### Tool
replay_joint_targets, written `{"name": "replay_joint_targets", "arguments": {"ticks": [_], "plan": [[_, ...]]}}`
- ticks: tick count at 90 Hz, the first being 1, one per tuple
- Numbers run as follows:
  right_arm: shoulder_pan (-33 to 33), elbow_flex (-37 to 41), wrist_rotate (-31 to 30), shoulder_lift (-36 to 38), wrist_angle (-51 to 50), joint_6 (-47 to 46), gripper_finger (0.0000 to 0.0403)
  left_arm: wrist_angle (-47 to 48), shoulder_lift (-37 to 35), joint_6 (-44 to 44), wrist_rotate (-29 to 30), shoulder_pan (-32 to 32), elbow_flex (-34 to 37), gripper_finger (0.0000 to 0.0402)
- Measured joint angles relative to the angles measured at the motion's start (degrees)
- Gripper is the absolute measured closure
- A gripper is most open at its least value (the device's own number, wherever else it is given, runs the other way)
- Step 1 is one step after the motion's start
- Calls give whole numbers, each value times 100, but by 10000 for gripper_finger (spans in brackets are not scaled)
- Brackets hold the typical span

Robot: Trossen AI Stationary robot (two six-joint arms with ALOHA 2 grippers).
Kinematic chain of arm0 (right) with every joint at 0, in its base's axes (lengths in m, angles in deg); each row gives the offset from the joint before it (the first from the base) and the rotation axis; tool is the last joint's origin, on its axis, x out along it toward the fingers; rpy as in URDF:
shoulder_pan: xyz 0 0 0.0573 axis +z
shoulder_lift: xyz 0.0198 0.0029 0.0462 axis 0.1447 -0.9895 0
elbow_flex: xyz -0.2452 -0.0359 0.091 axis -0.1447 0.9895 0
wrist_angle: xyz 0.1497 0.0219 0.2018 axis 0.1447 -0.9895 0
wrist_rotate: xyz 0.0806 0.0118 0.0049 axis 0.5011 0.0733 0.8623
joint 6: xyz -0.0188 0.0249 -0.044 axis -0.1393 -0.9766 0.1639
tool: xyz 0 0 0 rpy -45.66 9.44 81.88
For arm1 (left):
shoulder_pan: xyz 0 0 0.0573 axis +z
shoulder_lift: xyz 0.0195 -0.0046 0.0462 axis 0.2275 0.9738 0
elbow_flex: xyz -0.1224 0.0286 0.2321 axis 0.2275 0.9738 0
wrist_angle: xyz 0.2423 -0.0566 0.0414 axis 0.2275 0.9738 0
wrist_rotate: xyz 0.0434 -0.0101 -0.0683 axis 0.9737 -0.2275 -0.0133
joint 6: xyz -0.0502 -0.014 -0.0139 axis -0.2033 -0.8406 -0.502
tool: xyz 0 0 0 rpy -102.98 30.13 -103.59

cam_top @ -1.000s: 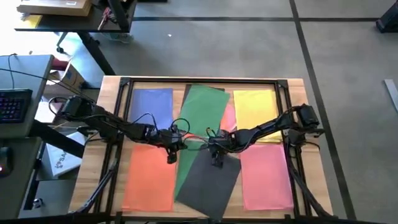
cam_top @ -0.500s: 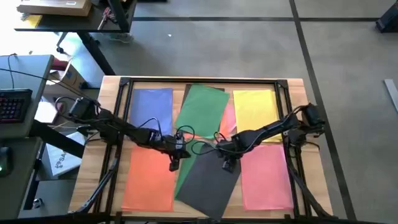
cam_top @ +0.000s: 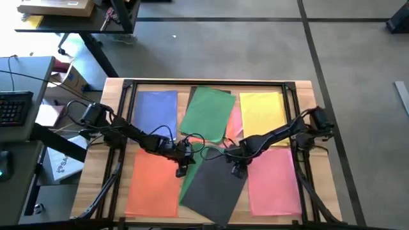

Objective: Organize paper
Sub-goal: Move the black paper on the blue paper

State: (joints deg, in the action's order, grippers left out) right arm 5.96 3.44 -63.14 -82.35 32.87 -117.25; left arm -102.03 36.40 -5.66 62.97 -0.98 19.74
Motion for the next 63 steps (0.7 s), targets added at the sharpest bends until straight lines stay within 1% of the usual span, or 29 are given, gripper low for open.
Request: {"name": "replay_joint_targets", "arguments": {"ticks": [10,20,26,30,38,47,57,63], "plan": [[7,86,-35,4,102,-13,286,-23,-9,-2,51,-17,0,400],[13,90,-14,12,217,149,339,-142,-9,-2,110,-32,0,400],[15,27,9,7,179,267,377,-153,-14,-25,248,-35,-2,400],[31,-51,9,-4,82,395,392,-124,-30,-79,352,-34,-2,400],[97,-244,-148,-29,-146,549,393,-160,-42,-118,502,-16,-2,400],[197,-570,-463,-22,-439,851,397,-168,-39,-84,512,25,-18,396],[354,-849,-830,-6,-696,1186,402,-249,-42,-21,462,85,-59,372],[431,-953,-1092,-6,-827,1261,402,-428,-46,-81,181,199,-55,352]]}}
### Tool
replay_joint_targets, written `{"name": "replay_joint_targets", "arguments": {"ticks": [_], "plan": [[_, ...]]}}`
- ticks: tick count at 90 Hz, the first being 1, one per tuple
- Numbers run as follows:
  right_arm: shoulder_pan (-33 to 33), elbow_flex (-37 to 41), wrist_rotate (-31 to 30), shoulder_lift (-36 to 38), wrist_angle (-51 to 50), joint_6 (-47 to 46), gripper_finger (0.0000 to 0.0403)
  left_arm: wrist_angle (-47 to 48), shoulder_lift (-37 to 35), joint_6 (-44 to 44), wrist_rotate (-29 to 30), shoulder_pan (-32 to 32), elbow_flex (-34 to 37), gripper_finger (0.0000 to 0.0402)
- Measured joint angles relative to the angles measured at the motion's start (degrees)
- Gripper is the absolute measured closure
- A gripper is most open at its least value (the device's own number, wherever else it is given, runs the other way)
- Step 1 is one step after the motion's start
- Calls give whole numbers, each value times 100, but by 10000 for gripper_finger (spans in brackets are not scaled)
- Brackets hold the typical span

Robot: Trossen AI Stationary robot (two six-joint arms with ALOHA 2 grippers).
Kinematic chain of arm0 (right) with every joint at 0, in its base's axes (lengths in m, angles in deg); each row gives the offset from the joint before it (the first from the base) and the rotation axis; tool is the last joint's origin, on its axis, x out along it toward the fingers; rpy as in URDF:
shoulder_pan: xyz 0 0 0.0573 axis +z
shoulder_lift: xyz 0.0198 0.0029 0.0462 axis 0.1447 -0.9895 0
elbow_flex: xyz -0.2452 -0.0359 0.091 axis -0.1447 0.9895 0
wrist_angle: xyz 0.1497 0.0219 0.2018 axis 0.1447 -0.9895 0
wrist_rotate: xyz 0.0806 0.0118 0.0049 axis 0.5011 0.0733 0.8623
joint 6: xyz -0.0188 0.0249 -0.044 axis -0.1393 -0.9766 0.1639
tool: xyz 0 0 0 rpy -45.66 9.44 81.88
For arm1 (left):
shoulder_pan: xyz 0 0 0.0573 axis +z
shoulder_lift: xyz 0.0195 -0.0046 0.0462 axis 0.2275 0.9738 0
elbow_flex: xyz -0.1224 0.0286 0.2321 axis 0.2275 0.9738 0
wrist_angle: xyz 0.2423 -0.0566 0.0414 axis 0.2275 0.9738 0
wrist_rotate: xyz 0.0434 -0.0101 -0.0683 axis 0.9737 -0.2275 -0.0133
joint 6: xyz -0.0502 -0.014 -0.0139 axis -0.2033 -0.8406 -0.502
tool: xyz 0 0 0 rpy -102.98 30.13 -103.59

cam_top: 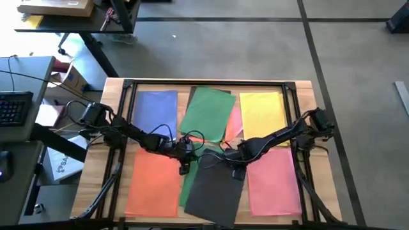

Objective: Organize paper
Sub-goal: Move the black paper on the blue paper

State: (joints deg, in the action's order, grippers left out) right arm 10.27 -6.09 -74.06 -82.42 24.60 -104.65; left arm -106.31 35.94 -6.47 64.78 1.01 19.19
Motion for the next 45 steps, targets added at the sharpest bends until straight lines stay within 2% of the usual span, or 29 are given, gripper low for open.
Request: {"name": "replay_joint_targets", "arguments": {"ticks": [13,33,38,45], "plan": [[127,-96,-428,3,-303,0,403,-411,-17,-192,-869,303,-4,297],[142,-98,-681,3,-723,-256,403,-610,-15,-491,-2474,853,105,214],[142,-98,-831,3,-788,-302,403,-916,-13,-626,-2665,946,195,199],[142,-100,-985,3,-767,-306,403,-1247,-15,-805,-2625,1024,287,185]]}}
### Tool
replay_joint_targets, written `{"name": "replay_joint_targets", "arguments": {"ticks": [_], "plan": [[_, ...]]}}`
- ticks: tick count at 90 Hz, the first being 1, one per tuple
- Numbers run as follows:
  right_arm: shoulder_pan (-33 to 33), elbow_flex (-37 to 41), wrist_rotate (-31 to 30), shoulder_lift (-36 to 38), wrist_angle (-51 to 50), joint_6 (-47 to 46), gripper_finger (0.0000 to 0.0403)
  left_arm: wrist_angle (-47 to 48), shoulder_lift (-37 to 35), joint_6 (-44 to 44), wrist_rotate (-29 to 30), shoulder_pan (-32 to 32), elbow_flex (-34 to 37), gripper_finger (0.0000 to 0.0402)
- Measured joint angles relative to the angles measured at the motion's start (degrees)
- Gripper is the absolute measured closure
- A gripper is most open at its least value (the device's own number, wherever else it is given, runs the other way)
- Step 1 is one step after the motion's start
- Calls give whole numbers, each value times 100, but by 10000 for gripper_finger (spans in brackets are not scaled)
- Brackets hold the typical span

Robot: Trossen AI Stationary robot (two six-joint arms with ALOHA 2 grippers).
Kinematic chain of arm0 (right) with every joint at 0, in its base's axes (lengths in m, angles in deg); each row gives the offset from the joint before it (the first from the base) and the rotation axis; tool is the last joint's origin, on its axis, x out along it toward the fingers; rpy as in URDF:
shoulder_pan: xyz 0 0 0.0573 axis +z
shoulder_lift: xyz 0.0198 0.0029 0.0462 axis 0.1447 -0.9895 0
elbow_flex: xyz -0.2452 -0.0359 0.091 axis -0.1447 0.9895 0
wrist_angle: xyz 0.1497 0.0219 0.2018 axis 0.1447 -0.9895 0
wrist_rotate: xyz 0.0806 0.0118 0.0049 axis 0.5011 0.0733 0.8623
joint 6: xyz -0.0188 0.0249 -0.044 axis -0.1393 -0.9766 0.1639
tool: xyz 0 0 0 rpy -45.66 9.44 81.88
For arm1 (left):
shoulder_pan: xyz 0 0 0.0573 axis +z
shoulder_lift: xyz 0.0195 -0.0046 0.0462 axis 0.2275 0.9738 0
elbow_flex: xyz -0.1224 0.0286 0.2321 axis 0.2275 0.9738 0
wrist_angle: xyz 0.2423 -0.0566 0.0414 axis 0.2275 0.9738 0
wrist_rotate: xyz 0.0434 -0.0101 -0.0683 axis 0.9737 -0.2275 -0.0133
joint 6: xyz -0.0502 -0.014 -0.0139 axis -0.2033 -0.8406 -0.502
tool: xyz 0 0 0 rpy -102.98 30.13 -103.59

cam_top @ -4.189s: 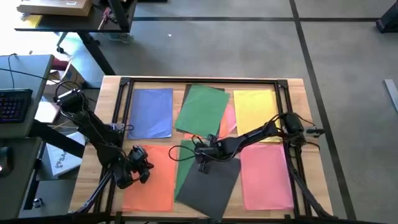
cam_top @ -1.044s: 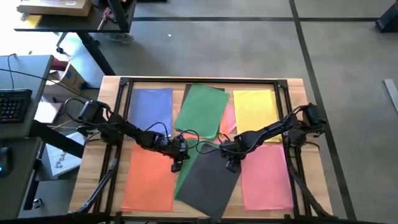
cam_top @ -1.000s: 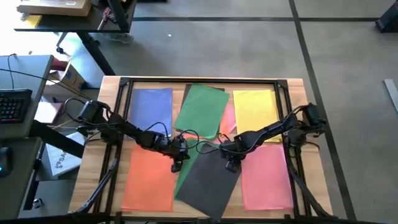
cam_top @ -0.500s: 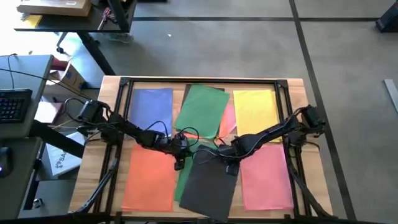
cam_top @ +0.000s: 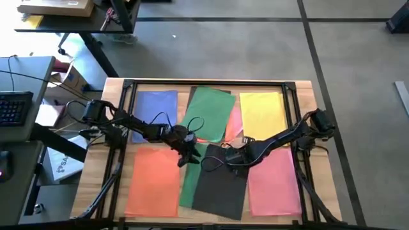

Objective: Organize paper
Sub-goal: Move the black paper on the blue paper

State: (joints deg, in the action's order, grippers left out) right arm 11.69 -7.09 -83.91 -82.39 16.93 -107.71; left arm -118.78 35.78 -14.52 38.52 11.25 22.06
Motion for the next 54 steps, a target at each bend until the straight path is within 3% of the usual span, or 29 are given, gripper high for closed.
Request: {"name": "replay_joint_targets", "arguments": {"ticks": [34,54], "plan": [[-13,-4,-568,9,140,-22,403,-808,4,-452,355,85,15,172],[-50,-4,-590,11,264,-153,403,-834,140,-468,680,89,15,172]]}}
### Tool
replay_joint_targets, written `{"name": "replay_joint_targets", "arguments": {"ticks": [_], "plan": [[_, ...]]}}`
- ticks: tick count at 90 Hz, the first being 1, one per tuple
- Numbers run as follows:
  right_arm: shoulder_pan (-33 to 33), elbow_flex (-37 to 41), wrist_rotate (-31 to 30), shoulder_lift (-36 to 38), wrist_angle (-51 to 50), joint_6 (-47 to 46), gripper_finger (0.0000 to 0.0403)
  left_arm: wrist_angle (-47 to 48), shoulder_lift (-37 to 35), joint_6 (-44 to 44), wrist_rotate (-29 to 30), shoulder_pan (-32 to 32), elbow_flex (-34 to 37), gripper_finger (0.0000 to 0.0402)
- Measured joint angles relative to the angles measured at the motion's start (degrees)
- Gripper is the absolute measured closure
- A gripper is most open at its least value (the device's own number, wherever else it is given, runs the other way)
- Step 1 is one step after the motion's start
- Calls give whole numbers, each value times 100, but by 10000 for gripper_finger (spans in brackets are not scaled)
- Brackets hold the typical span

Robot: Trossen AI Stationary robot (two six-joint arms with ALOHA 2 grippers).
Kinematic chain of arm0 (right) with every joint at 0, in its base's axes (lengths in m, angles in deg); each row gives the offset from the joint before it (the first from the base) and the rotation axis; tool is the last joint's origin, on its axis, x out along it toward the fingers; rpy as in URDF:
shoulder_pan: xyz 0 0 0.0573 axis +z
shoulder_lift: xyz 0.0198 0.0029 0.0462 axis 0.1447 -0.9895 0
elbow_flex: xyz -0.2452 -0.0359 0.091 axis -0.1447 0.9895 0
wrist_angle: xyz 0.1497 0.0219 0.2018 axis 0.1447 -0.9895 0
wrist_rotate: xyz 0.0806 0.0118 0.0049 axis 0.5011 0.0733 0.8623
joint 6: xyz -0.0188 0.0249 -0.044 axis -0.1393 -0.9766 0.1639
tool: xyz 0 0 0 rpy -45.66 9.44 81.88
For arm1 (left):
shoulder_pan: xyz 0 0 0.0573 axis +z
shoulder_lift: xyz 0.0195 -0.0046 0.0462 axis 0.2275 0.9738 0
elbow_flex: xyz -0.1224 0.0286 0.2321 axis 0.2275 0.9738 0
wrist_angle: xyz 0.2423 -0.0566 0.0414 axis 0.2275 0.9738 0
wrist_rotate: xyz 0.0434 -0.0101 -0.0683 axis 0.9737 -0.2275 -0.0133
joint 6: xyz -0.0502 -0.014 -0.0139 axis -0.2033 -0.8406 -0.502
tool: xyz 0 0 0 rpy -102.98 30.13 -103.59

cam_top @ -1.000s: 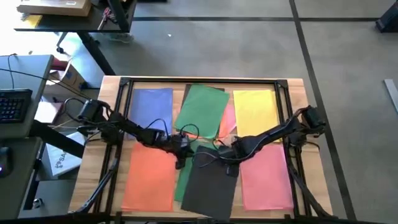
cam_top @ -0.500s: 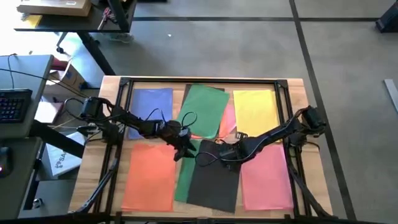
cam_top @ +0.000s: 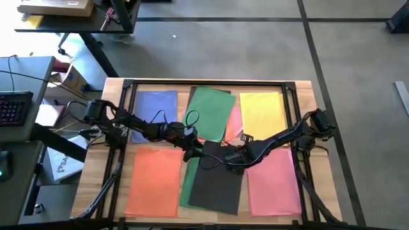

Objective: Organize paper
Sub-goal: Move the black paper on the blue paper

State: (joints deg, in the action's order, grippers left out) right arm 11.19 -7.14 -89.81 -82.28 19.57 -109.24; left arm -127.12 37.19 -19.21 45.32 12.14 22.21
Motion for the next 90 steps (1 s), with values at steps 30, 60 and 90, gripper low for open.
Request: {"name": "replay_joint_targets", "arguments": {"ticks": [30,60,90], "plan": [[0,0,31,0,223,-17,403,-294,476,270,-5,0,-4,278],[3,0,526,758,306,196,311,-84,480,1042,330,-143,-9,399],[-843,609,1321,1672,1375,564,162,-115,474,1879,1265,-610,-9,401]]}}
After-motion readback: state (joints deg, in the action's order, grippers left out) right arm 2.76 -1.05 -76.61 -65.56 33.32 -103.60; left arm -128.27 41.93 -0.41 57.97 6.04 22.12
